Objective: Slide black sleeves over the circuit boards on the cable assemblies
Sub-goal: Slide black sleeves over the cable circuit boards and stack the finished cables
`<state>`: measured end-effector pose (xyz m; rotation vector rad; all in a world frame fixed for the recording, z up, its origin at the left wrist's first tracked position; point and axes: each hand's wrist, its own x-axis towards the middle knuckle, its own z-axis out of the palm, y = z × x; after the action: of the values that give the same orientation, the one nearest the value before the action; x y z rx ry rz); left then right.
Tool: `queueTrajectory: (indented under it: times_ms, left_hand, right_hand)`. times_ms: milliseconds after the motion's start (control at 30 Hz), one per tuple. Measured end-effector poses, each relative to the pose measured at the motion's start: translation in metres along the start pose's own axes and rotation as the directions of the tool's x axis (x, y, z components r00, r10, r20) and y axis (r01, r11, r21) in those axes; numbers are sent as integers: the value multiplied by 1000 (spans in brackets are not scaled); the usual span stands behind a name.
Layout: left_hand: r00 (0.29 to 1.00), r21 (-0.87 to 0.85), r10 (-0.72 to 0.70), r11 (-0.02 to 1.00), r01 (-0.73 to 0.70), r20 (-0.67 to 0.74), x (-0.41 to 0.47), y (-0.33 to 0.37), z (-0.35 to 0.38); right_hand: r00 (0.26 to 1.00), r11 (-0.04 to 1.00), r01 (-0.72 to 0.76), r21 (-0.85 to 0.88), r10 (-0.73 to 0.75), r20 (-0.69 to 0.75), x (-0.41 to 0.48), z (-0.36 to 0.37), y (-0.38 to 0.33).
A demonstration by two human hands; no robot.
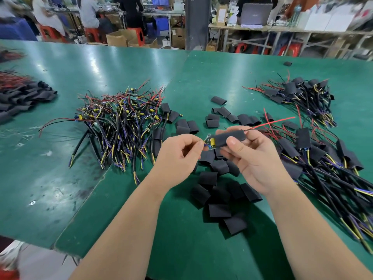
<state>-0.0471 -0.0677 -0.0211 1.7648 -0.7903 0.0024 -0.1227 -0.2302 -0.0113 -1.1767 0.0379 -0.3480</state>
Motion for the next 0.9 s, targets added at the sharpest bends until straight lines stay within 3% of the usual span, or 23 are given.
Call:
queueTrajectory:
  times_ms: [133, 300, 467, 667, 800, 900]
  left_hand:
    - [998, 93, 54, 994, -53, -9, -1, -1, 3]
    - [990, -30, 34, 999, -39, -134, 0, -1, 7]
    - [986, -26, 88, 995, -92, -143, 0, -2, 7]
    - [955, 236, 275, 941, -244, -110, 1, -2, 2]
    - [923, 385, 384, 857, -342, -34, 2, -1, 2]
    - [923, 405, 368, 865, -296, -111, 1, -1, 6]
  right_hand:
    - [998, 996, -7, -94, 1, -69, -1, 9, 7]
    - [974, 981, -128, 148, 152, -166, 0, 14, 12]
    - [959, 940, -159, 302, 220, -178, 1, 15, 12]
    - [958, 956, -168, 239, 216, -191, -1, 15, 12]
    - [964, 989, -148, 23, 150, -221, -2, 19, 12]
    - [969, 993, -116, -15, 110, -222, -4, 25, 11]
